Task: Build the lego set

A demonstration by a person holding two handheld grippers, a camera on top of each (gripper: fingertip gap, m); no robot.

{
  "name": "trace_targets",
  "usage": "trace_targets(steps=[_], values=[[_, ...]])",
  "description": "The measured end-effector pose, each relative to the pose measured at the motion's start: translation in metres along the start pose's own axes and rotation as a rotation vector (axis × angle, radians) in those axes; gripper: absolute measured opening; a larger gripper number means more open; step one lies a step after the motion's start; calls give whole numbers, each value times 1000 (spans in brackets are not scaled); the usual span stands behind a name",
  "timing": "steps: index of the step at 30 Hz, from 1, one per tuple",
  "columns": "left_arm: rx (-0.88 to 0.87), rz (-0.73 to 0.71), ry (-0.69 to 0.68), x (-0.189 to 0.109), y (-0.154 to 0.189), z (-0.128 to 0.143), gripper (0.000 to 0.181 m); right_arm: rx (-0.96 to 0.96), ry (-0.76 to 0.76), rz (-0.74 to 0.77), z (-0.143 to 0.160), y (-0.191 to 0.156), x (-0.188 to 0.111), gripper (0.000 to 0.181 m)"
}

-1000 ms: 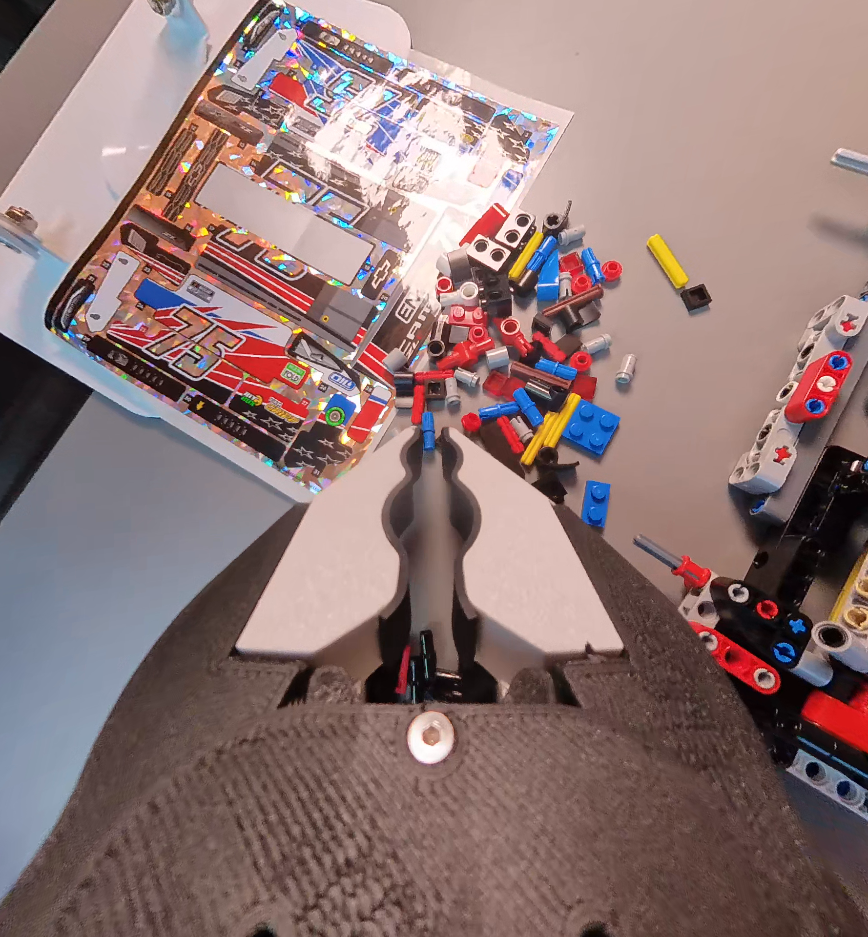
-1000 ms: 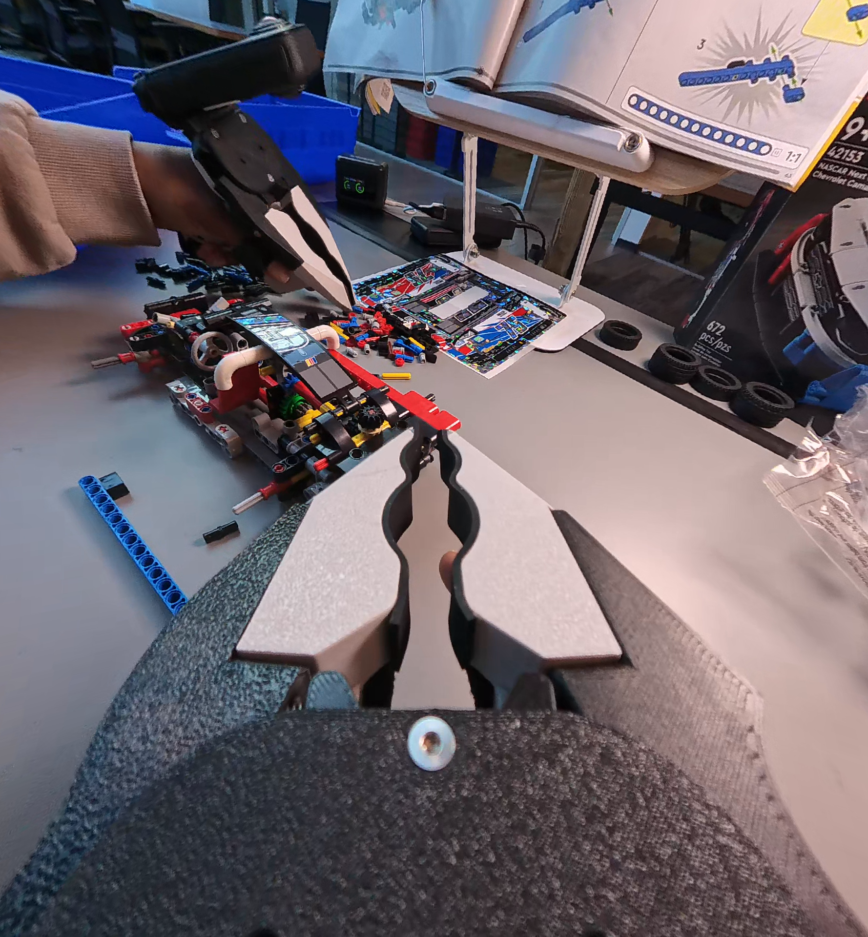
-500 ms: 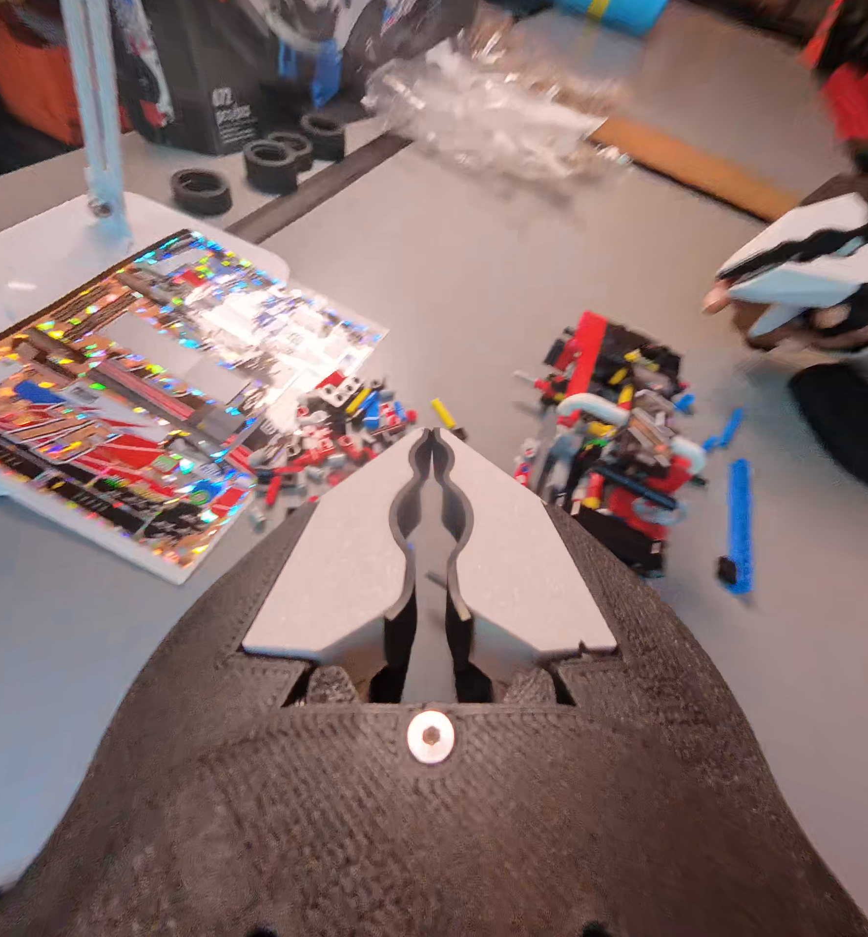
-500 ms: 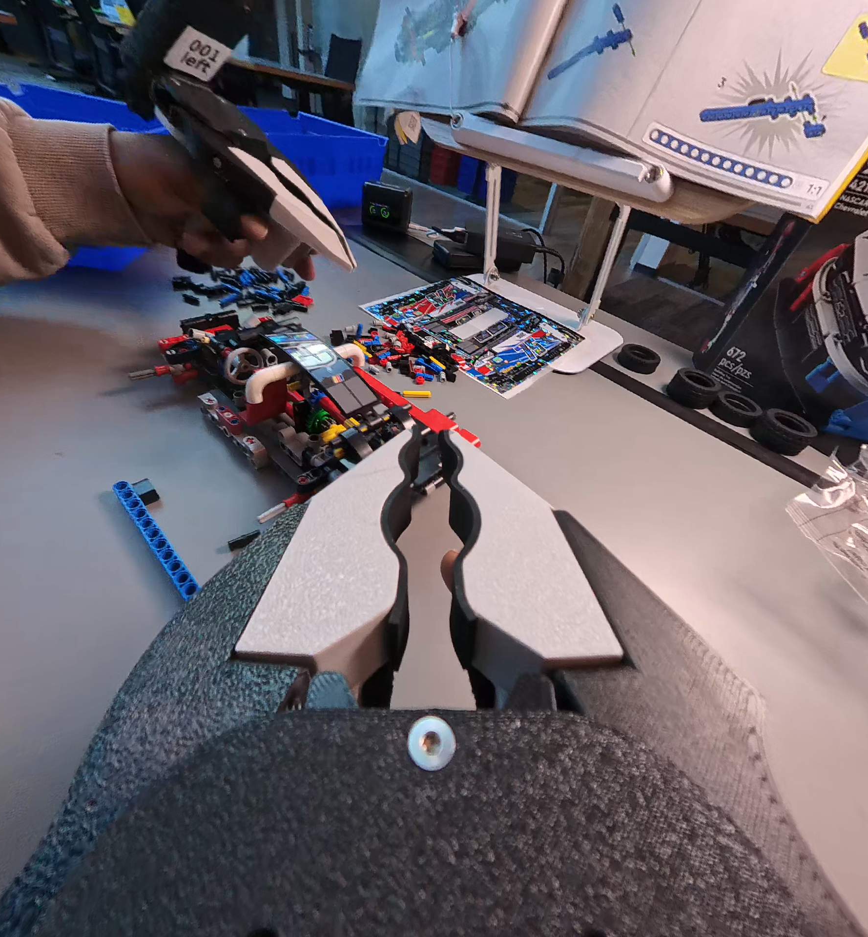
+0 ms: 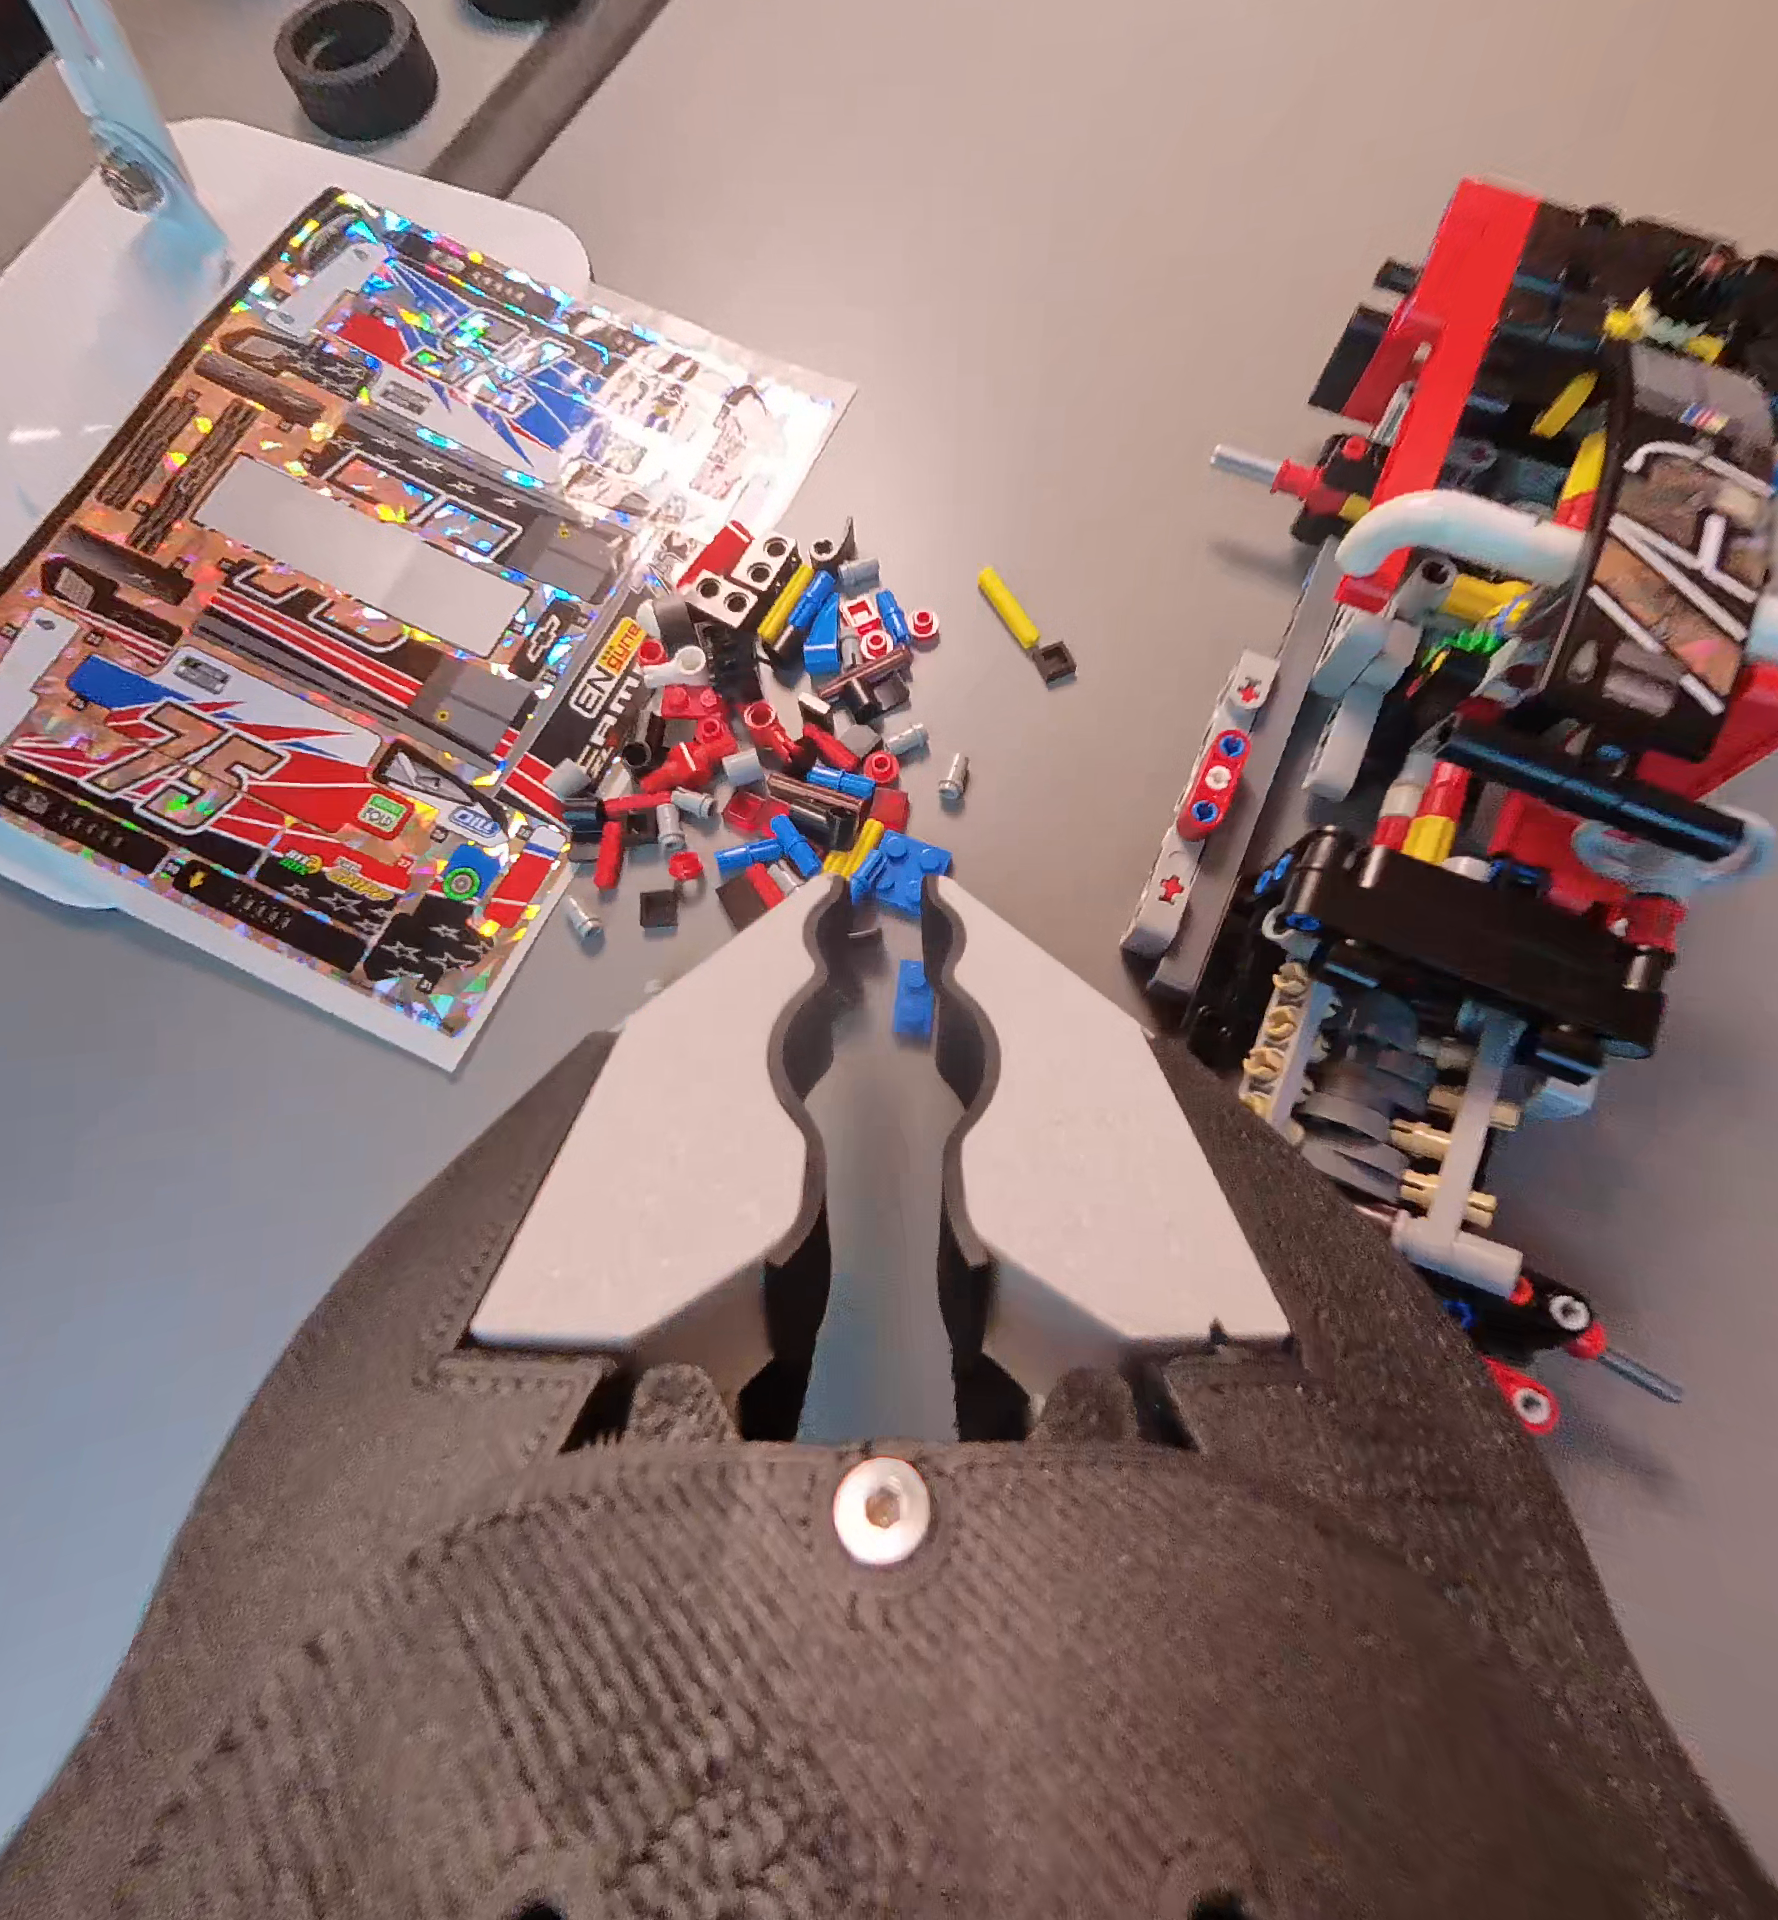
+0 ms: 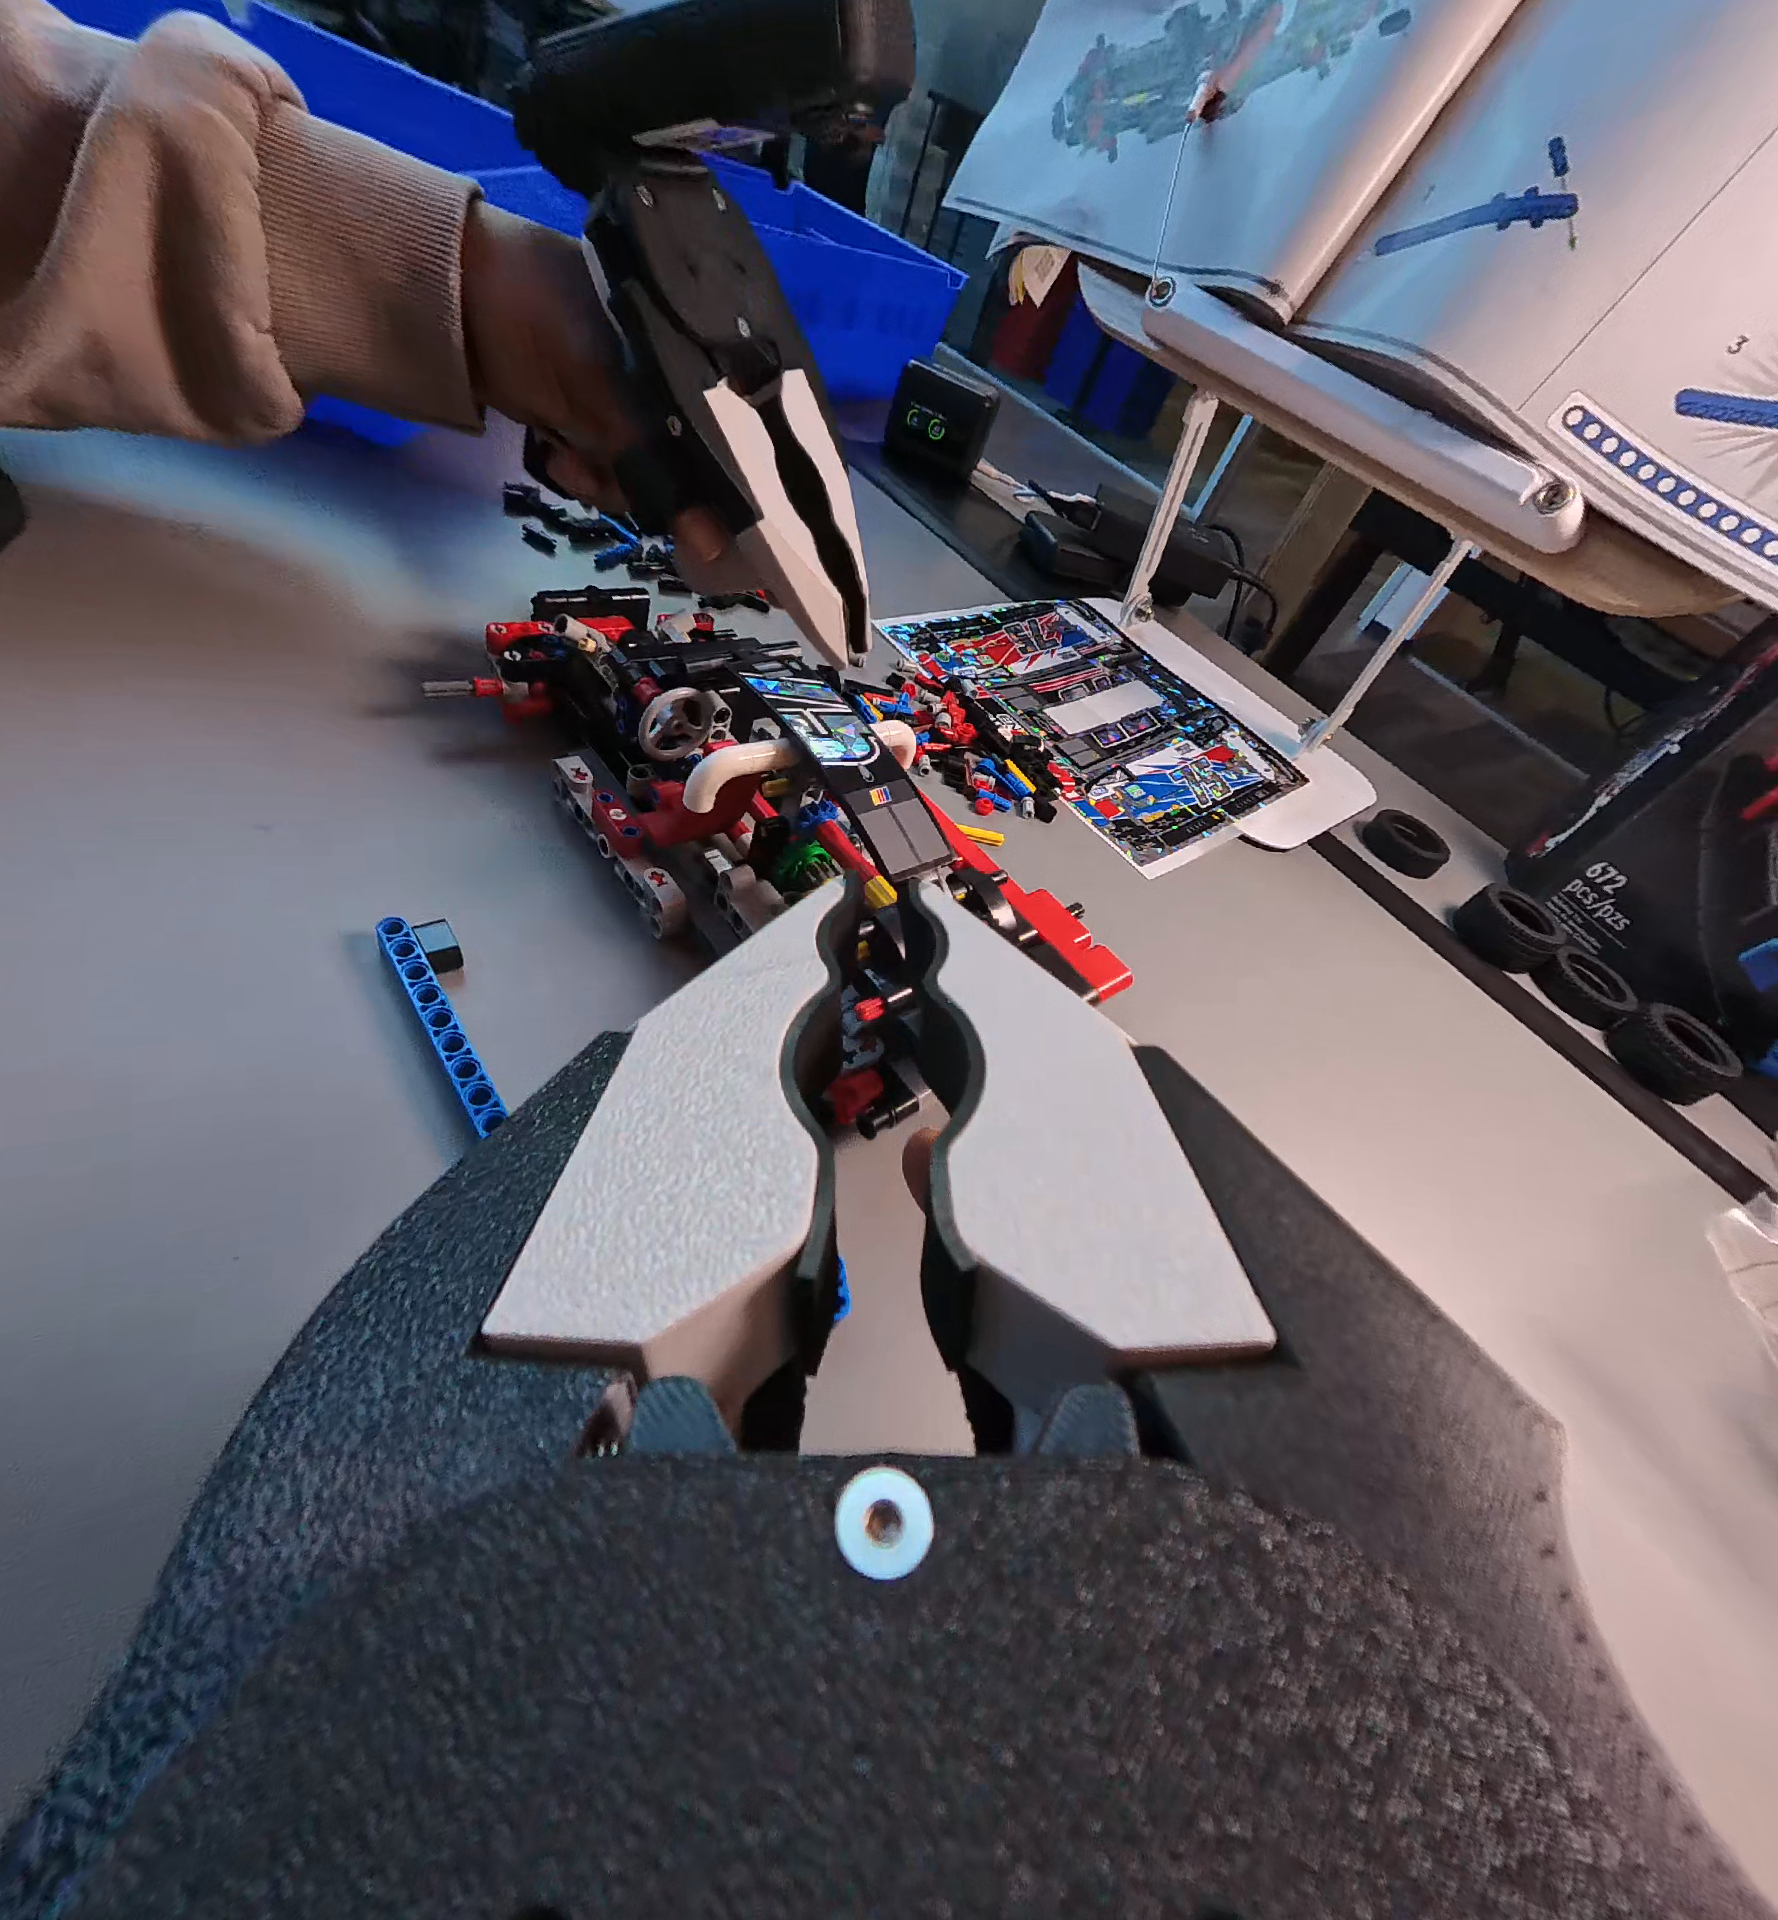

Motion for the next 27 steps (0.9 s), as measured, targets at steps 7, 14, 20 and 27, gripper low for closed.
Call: trace_targets(steps=[7,14,20,27], values=[[156,24,-127,21,-5,0,10,-4,-9,13,1,2,-2,4],[198,34,-181,24,-7,3,6,9,-12,4,3,3,-2,4],[164,21,-131,20,-8,2,3,12,-8,10,3,4,-3,4],[-227,220,302,-14,9,-26,3,59,29,14,-1,6,-2,4]])
Point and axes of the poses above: each gripper's, where its closed fingertips meet, x out along the fingers, z out of its underside, y = z × x across the jaws, the point moved 8 cm from there along -x, back along the fingers, and after that the axes turned 12 degrees about y, right-handed, at the moved point
